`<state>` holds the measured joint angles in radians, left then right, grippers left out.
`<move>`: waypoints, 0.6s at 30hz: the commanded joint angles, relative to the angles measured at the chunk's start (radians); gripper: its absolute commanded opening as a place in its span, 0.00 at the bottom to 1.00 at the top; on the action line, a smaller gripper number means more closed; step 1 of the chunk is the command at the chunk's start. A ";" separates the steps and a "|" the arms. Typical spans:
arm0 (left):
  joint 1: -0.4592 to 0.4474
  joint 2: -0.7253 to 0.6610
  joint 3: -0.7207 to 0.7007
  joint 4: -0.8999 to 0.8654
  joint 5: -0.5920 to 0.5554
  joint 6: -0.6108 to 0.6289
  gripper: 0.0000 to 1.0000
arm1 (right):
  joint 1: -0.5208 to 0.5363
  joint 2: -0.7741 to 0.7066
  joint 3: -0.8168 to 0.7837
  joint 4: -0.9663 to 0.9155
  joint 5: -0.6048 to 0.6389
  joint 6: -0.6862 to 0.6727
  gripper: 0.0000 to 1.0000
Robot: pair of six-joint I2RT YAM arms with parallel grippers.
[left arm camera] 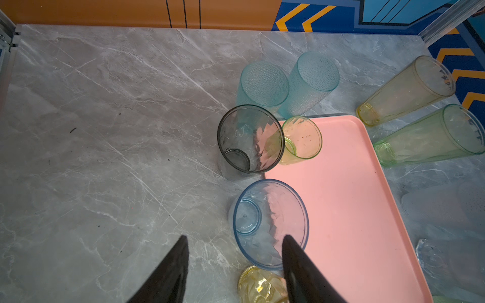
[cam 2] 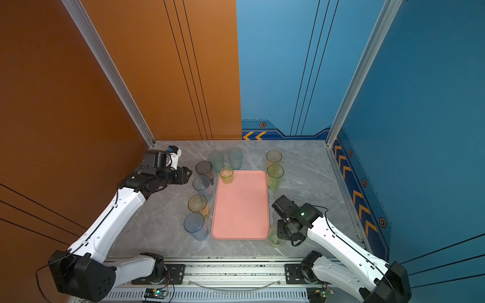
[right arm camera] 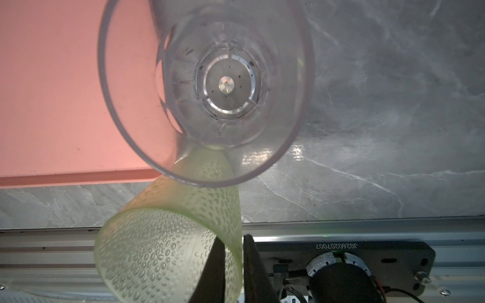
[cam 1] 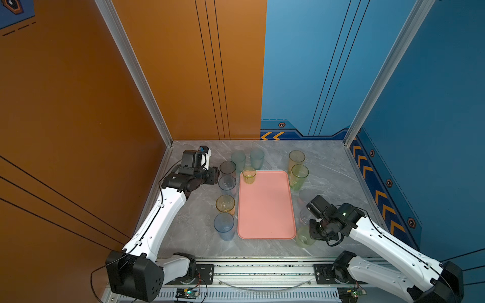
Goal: Place the glasses into the tray
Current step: Pick up the glass from the bottom-right of the table.
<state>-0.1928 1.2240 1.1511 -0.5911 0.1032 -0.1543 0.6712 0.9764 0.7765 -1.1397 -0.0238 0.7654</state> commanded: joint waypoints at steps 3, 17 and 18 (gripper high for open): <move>-0.002 -0.002 -0.005 0.005 0.005 0.017 0.58 | 0.004 -0.008 -0.001 0.003 -0.011 -0.012 0.11; -0.003 -0.007 -0.004 0.002 0.009 0.017 0.58 | 0.119 0.020 0.117 -0.061 0.025 0.000 0.01; -0.002 -0.006 -0.004 0.002 0.009 0.017 0.58 | 0.129 0.024 0.128 -0.061 0.024 0.001 0.01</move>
<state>-0.1928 1.2240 1.1511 -0.5911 0.1032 -0.1543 0.7811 0.9894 0.8589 -1.1778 -0.0227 0.7628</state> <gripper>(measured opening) 0.580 0.048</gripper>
